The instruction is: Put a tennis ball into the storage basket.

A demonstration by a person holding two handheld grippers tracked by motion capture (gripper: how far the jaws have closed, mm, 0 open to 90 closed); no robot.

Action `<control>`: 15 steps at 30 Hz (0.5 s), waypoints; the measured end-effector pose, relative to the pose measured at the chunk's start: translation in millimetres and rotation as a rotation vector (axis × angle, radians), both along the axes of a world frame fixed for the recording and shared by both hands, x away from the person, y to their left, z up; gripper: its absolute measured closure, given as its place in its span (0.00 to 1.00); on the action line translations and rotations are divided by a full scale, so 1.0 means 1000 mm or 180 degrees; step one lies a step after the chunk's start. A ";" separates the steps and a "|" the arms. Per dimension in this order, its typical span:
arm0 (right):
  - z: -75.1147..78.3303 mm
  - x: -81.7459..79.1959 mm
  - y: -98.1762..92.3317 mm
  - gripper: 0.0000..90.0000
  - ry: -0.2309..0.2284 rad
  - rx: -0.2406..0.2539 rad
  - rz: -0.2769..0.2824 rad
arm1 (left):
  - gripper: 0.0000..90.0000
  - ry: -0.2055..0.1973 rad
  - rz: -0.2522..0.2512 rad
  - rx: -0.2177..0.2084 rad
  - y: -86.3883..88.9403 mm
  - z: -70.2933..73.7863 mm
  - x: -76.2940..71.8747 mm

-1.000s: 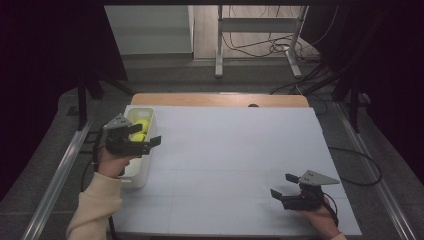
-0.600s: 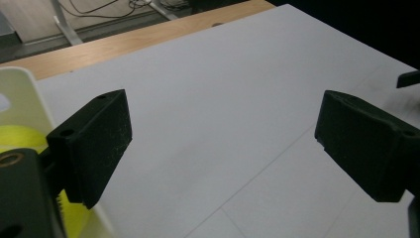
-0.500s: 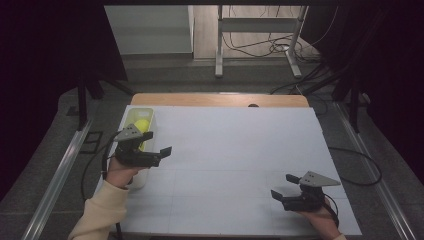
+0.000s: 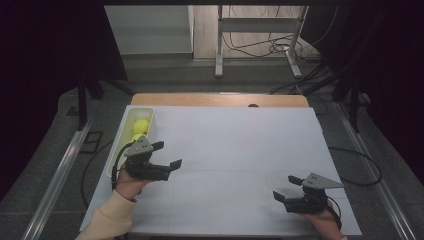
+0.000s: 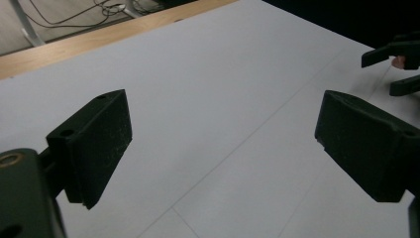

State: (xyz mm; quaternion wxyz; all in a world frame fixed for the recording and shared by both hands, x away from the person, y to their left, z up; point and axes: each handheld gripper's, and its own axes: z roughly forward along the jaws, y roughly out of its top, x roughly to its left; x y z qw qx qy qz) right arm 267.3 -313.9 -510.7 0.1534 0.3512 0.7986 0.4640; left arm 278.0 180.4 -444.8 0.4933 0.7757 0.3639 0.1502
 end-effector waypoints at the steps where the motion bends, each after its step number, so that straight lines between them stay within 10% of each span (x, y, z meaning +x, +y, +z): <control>1: 0.000 0.000 0.000 0.17 0.0000 0.0000 0.0000 | 0.09 0.0000 0.0000 0.0000 0.000 0.000 0.000; 15: 0.001 -0.002 0.000 0.17 -0.0030 0.0015 0.0027 | 0.10 0.0006 -0.0107 -0.0006 -0.006 -0.025 -0.035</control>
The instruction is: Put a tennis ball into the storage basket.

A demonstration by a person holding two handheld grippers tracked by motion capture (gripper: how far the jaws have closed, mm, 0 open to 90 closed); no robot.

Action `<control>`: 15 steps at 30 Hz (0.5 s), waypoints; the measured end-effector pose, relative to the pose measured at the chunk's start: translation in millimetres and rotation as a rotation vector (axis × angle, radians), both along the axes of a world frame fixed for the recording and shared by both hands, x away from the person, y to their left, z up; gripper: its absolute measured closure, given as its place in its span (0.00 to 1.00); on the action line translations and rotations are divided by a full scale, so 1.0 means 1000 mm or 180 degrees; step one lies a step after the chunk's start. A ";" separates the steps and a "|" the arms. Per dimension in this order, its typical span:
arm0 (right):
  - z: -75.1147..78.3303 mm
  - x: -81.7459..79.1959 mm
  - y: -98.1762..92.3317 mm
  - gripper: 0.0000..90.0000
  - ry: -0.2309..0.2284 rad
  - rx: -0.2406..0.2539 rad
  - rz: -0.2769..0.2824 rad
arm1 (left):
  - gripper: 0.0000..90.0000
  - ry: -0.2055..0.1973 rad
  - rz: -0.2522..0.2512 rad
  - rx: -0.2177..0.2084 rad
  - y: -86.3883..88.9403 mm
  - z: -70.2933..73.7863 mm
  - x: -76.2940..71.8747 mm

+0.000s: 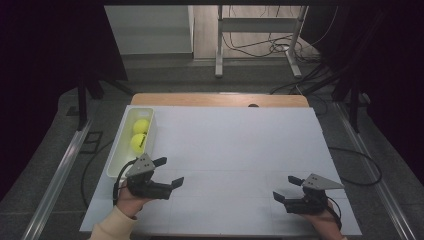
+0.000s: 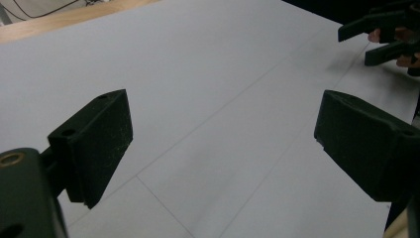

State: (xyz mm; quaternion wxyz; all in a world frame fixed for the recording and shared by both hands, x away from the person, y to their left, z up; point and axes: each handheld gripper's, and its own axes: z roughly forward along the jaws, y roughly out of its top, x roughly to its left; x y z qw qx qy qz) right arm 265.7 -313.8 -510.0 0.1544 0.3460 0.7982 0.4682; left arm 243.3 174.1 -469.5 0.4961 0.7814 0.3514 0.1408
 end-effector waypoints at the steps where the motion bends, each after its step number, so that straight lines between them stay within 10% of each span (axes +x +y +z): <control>1: 0.000 0.000 0.000 0.17 0.0000 0.0000 0.0000 | 0.10 0.0000 0.0000 0.0000 0.000 0.000 0.000; 15: 0.000 -0.002 0.003 0.17 -0.0030 0.0019 0.0104 | 0.10 0.0108 0.0068 0.0115 0.007 -0.035 -0.011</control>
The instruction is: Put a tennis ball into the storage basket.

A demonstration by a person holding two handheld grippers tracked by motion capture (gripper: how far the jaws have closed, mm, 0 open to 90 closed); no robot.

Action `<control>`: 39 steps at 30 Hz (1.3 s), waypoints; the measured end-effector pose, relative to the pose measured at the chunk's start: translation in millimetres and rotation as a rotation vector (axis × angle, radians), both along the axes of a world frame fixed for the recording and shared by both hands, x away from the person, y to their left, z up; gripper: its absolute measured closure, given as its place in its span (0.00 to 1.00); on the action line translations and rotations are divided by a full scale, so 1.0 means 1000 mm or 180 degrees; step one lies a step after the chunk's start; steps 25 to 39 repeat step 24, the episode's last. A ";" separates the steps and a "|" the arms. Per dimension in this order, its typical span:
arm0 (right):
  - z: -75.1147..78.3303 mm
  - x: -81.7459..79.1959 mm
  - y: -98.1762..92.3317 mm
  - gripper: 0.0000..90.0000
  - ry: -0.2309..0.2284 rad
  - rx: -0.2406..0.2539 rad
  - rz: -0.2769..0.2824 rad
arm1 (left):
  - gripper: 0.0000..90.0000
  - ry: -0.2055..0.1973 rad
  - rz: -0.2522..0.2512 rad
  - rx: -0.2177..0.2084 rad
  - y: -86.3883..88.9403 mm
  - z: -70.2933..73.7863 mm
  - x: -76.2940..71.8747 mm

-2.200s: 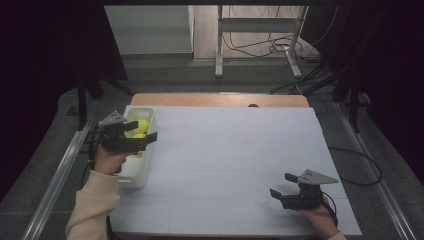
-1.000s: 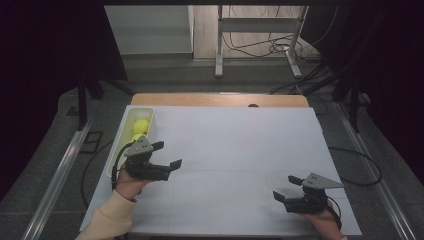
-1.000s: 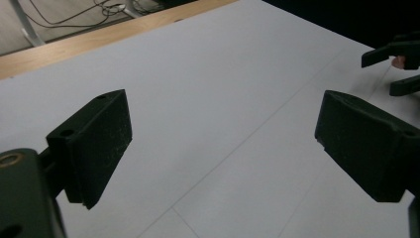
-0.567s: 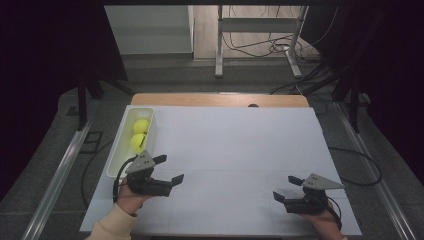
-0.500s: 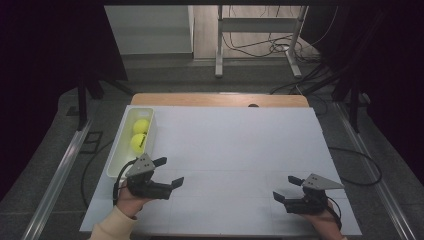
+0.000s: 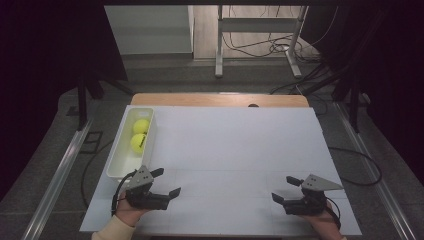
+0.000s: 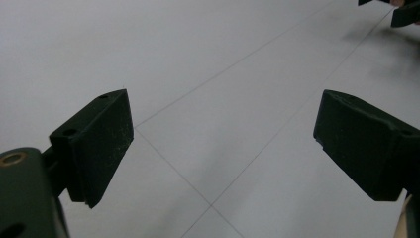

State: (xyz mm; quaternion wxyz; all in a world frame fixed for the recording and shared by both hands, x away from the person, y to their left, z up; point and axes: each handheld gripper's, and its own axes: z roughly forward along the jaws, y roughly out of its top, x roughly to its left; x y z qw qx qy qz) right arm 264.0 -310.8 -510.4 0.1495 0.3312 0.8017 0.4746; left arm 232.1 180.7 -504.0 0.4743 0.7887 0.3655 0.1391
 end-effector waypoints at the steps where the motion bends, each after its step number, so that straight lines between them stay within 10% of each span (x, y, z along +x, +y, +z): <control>1: 0.000 0.000 0.000 0.17 0.0002 0.0000 0.0006 | 0.10 0.0025 -0.0033 0.0026 0.000 -0.002 0.001; 39: -0.001 -0.001 0.001 0.17 0.0001 -0.0041 0.0055 | 0.10 0.0113 -0.0036 0.0093 -0.001 -0.011 0.009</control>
